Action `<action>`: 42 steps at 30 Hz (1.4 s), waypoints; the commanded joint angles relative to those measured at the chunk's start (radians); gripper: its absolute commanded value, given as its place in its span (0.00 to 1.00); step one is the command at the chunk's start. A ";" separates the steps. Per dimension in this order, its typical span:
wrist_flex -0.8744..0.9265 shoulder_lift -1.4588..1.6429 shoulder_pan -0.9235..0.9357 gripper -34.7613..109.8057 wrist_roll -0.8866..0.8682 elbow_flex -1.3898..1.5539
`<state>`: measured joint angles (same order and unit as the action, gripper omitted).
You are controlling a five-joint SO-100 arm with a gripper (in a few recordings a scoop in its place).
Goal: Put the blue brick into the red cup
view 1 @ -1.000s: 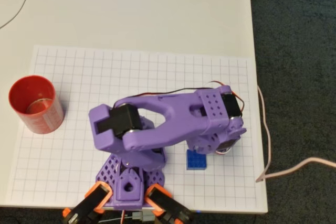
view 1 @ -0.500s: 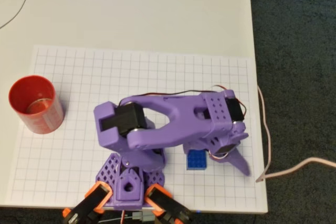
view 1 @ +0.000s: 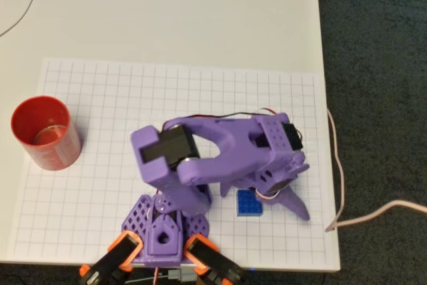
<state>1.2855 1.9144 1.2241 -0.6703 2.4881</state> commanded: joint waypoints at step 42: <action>0.031 0.201 -0.210 0.24 0.281 -0.804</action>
<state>1.2870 2.0709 1.1643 -0.4372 1.9067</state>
